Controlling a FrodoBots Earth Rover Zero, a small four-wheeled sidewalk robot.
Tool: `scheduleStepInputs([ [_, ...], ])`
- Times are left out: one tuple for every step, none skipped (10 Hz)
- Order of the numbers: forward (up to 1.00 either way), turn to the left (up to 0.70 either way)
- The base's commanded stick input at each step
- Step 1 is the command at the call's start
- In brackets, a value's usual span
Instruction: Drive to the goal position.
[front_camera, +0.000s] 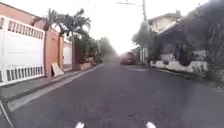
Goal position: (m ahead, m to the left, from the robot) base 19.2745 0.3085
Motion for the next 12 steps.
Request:
scheduleStepInputs([
  [0.7,0.0],
  [0.7,0.0],
  [0.7,0.0],
  [0.7,0.0],
  [0.7,0.0],
  [0.7,0.0],
  [0.7,0.0],
  [0.7,0.0],
  [0.7,0.0],
  [0.7,0.0],
  [0.7,0.0],
  [0.7,0.0],
])
